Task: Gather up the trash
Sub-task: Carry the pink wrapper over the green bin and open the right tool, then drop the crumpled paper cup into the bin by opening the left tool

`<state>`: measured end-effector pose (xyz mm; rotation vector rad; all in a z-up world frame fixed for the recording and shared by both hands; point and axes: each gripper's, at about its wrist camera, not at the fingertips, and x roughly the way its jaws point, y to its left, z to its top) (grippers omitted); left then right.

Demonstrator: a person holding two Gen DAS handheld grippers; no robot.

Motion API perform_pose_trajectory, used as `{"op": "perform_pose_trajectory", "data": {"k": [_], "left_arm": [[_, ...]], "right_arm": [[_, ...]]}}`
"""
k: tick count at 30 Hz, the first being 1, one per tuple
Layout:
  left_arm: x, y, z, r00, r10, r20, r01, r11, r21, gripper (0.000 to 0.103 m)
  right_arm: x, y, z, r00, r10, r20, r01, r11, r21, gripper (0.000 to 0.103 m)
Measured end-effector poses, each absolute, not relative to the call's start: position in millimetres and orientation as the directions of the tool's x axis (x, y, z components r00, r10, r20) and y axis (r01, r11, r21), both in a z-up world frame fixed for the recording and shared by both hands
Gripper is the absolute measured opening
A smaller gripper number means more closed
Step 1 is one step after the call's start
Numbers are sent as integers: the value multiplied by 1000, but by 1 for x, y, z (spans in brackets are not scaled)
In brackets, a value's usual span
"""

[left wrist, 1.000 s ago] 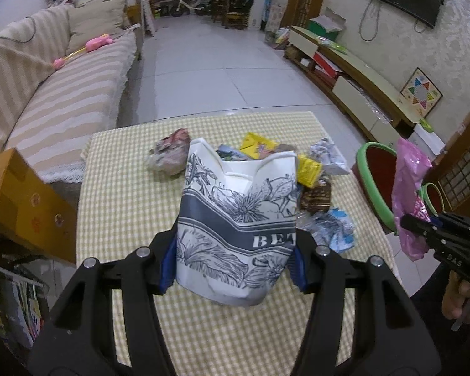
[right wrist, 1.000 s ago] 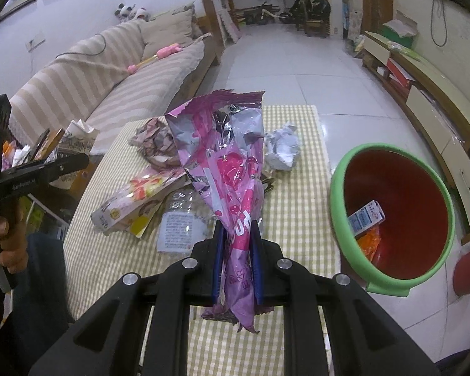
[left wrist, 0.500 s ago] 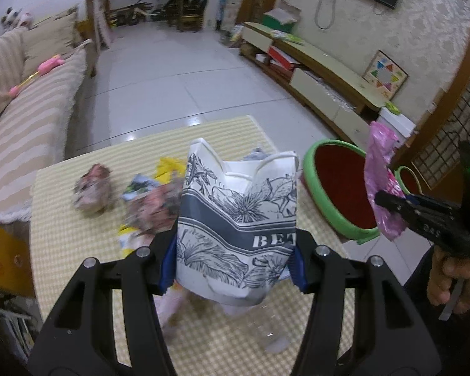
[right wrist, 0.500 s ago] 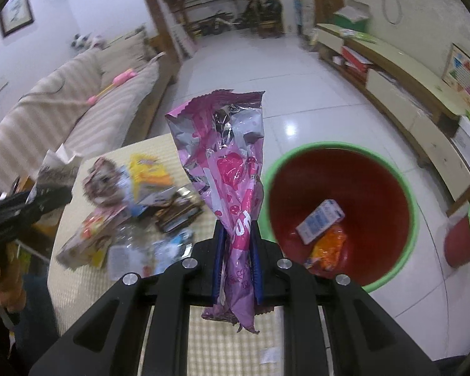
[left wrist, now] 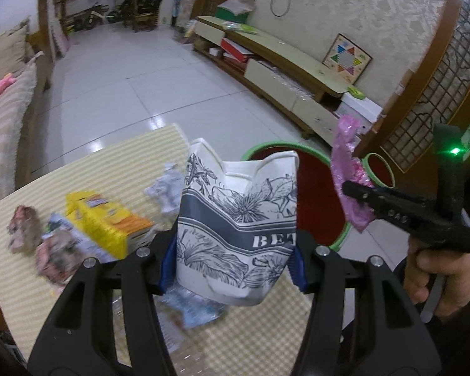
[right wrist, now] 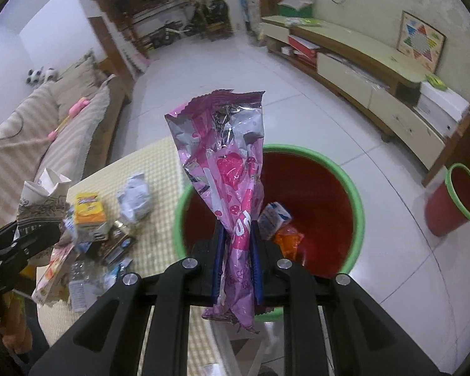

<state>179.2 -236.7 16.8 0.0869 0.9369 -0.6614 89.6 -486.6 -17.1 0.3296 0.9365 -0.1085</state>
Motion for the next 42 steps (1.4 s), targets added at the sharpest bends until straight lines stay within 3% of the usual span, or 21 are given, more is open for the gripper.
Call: {"op": "perform_pose_trajectory", "data": {"k": [19, 29, 30, 32, 33, 34, 36, 38, 41, 42], "left_arm": [[214, -330, -17, 222, -558, -799, 580, 735, -352, 54], [228, -346, -20, 151, -617, -772, 546, 703, -456, 54], [229, -348, -19, 151, -622, -768, 543, 702, -461, 54], [230, -347, -17, 157, -626, -764, 535, 704, -467, 69], [231, -345, -15, 179, -620, -764, 524, 717, -459, 83], [232, -340, -13, 189, -620, -762, 519, 722, -458, 87], [232, -336, -10, 189, -625, -758, 514, 720, -466, 87], [233, -330, -7, 196, -623, -758, 508, 725, -464, 89], [234, -320, 0, 220, -620, -753, 496, 736, -461, 93], [234, -316, 3, 226, -622, -750, 490, 738, -463, 94]], "right_arm": [[95, -518, -43, 531, 29, -847, 347, 904, 249, 15], [98, -524, -42, 540, 33, -841, 366, 891, 270, 16], [96, -522, -43, 541, 33, -840, 365, 891, 270, 18], [96, -521, -42, 543, 27, -839, 370, 889, 268, 20], [96, -523, -42, 544, 26, -839, 372, 888, 269, 27], [95, -523, -41, 547, 23, -837, 376, 886, 270, 31], [95, -523, -40, 550, 18, -835, 379, 885, 269, 44], [95, -523, -38, 554, 16, -833, 378, 886, 268, 48], [95, -522, -36, 562, 4, -827, 376, 889, 261, 65], [95, -522, -36, 564, 3, -826, 375, 890, 260, 66]]}}
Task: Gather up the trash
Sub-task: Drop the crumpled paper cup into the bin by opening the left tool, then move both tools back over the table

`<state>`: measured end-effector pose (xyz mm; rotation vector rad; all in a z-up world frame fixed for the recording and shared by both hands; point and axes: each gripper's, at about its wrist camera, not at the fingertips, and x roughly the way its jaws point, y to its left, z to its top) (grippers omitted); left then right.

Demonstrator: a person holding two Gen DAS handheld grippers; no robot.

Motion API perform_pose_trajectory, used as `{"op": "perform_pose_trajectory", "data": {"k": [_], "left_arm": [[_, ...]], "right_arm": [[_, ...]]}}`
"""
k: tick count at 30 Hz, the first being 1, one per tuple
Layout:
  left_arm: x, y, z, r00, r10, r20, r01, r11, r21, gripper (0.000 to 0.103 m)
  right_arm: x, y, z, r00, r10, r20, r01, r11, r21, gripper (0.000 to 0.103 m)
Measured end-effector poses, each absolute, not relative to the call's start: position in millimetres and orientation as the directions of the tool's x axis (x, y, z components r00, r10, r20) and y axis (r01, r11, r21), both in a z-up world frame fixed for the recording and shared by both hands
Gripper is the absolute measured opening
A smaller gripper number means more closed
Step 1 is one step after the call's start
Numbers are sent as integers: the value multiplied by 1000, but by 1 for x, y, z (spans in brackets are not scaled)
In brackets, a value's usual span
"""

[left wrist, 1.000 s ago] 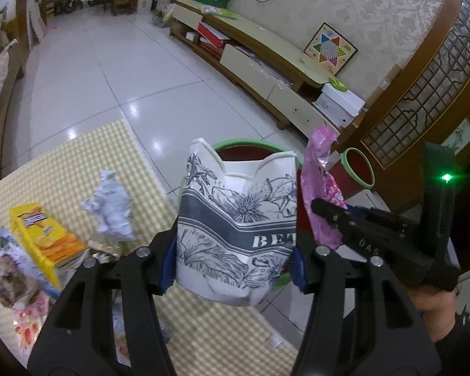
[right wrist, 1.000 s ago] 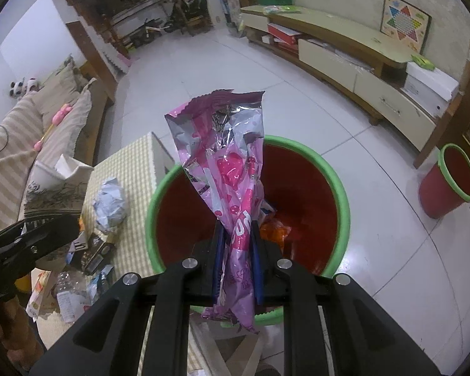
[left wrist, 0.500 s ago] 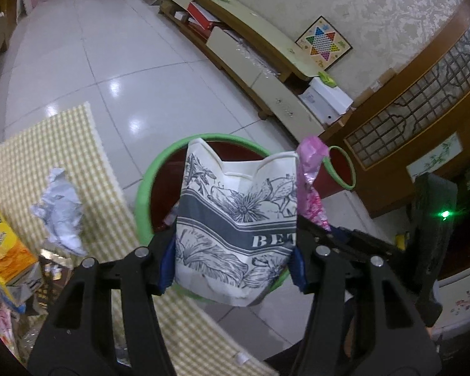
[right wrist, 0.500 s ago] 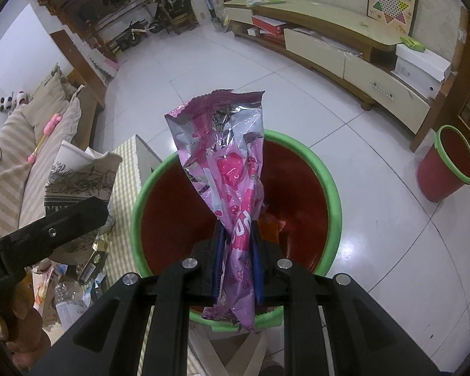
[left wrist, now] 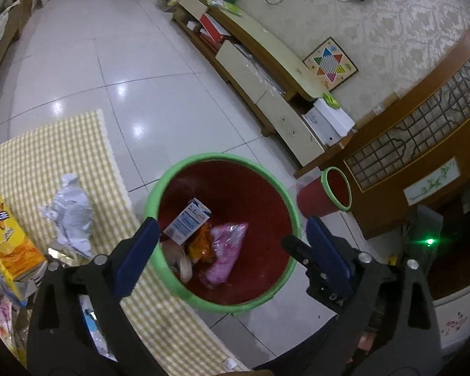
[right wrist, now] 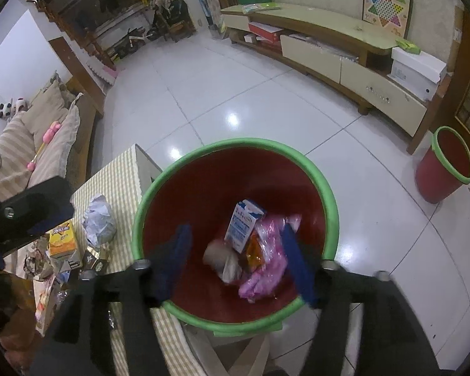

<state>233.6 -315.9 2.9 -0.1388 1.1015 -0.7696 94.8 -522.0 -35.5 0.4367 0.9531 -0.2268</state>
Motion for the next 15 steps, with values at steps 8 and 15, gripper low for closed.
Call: {"op": "perform_pose_trajectory", "data": {"k": [8, 15], "left_arm": [[220, -284, 24, 296, -591, -751, 494, 767, -409, 97], [207, -238, 41, 381, -544, -748, 466, 811, -353, 97]], "right_arm": [[95, -515, -29, 584, -22, -811, 365, 900, 239, 88], [100, -491, -22, 602, 0, -799, 306, 924, 231, 89]]}}
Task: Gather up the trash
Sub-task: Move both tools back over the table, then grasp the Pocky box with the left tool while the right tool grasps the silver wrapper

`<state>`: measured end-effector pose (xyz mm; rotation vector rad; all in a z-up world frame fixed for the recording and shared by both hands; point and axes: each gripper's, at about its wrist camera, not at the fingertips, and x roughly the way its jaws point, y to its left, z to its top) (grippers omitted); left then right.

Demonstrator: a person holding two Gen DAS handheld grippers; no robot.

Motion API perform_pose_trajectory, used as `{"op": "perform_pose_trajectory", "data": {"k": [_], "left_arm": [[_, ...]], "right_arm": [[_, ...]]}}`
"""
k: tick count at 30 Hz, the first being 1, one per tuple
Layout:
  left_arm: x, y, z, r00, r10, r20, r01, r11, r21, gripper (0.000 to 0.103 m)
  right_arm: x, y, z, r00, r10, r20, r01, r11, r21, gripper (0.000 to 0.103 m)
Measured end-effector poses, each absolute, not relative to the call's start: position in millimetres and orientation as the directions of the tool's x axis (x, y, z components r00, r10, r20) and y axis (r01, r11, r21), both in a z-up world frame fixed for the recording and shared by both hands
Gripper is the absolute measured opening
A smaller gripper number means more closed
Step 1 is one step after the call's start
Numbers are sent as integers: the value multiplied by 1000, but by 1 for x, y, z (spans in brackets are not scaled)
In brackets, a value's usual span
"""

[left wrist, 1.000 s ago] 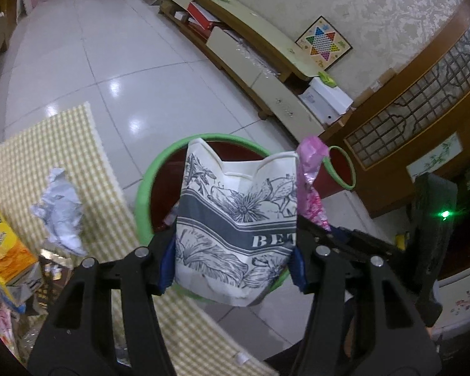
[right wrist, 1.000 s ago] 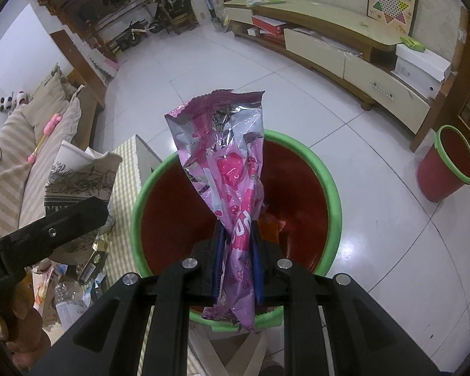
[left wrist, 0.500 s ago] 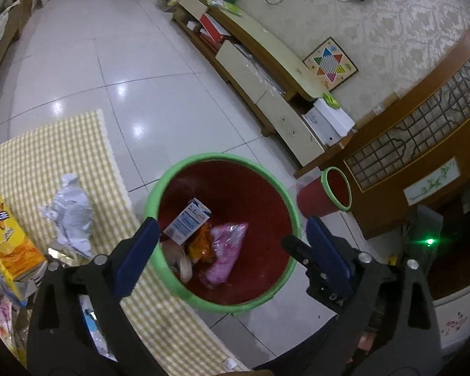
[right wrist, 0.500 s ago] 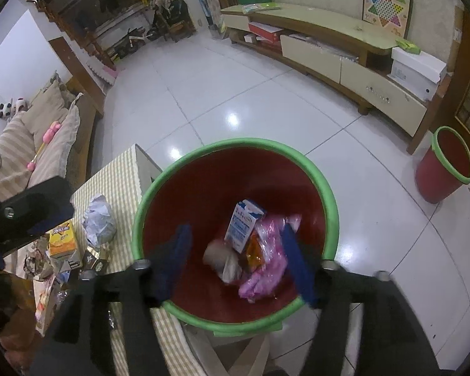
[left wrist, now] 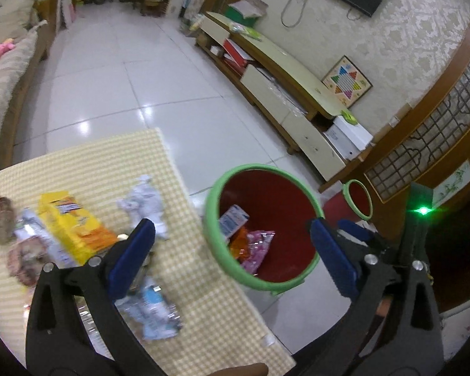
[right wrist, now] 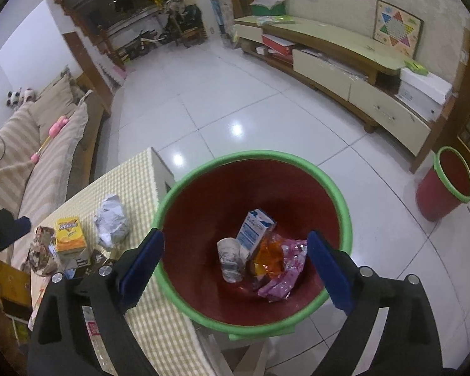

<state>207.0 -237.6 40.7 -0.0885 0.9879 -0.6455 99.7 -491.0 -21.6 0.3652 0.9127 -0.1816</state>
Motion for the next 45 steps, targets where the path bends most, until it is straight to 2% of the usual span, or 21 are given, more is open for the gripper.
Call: {"op": "perform_pose_trajectory", "data": {"k": [4, 10, 21, 28, 33, 45], "left_arm": [[199, -199, 46, 431, -506, -747, 421, 845, -330, 97], [186, -136, 44, 483, -442, -756, 334, 891, -307, 97], [153, -49, 12, 501, -343, -794, 237, 937, -255, 97], [146, -38, -11, 467, -287, -836, 248, 950, -188, 97], [149, -39, -25, 449, -268, -853, 267, 951, -158, 97], [156, -47, -55, 414, -208, -886, 292, 953, -87, 97]], "right_arm": [[100, -473, -19, 618, 70, -783, 245, 929, 277, 90], [99, -433, -16, 616, 139, -775, 125, 955, 271, 90], [94, -355, -34, 538, 252, -804, -30, 959, 281, 89], [96, -324, -51, 490, 243, -837, -81, 969, 234, 87], [100, -314, -67, 443, 237, -865, -94, 971, 218, 80], [112, -299, -94, 375, 241, -895, -109, 970, 215, 74]]}}
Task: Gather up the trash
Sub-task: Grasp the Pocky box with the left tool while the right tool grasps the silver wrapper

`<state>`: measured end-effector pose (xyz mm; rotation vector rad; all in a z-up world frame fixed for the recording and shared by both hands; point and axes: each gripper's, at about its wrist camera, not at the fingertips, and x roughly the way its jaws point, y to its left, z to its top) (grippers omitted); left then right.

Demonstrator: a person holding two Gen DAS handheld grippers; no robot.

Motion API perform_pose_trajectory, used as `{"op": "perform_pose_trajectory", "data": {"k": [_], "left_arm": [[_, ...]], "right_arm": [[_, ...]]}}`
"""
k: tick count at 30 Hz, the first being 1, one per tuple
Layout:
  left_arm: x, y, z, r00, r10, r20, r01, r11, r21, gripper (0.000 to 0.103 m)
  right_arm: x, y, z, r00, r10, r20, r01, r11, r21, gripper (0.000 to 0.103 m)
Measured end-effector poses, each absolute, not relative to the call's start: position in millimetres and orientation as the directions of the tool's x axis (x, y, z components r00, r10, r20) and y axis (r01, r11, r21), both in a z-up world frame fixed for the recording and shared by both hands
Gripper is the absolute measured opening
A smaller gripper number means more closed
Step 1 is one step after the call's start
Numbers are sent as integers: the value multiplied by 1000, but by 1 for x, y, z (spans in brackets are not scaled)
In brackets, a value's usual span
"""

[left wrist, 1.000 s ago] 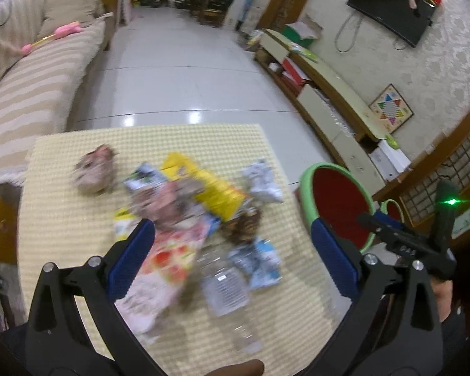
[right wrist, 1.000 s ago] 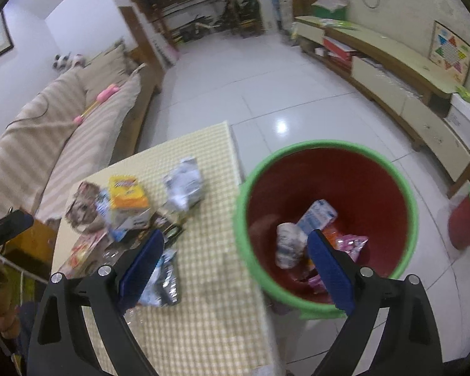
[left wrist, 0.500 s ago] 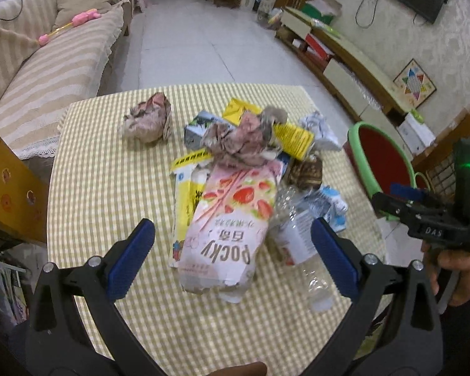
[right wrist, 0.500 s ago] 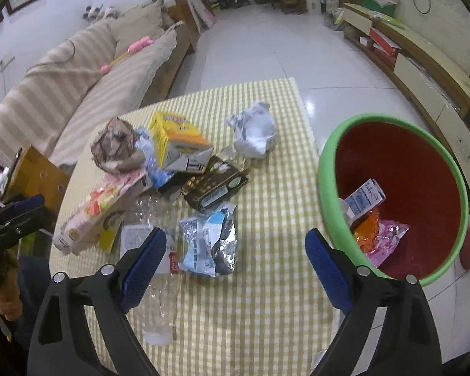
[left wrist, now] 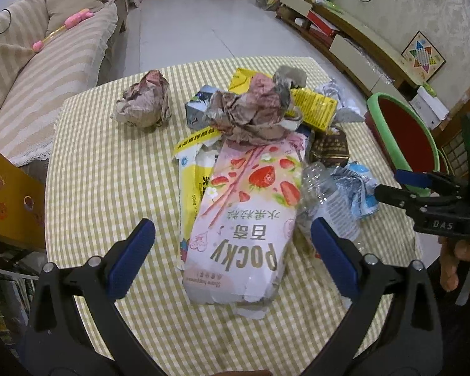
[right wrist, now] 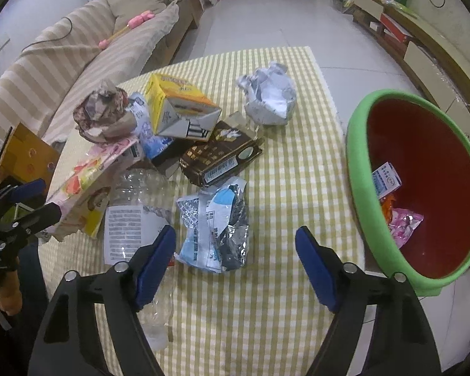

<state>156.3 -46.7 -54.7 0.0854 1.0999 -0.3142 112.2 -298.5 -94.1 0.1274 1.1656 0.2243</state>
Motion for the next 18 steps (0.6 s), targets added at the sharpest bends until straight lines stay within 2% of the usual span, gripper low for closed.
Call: {"op": "perform_pose_trajectory", "data": {"k": [8, 11, 16, 18], "left_arm": [[160, -52, -62, 413, -189, -891, 306, 950, -60, 97], [161, -53, -68, 408, -180, -895, 305, 951, -52, 96], [161, -54, -71, 399, -190, -897, 304, 950, -66, 75], [159, -55, -71, 396, -199, -896, 309, 948, -74, 68]], "right_arm": [[123, -291, -112, 335, 246, -909, -117, 969, 219, 68], [124, -285, -116, 320, 249, -914, -125, 967, 220, 61], [125, -275, -119, 299, 260, -918, -157, 962, 221, 45], [124, -272, -119, 294, 260, -920, -170, 961, 217, 33]]}}
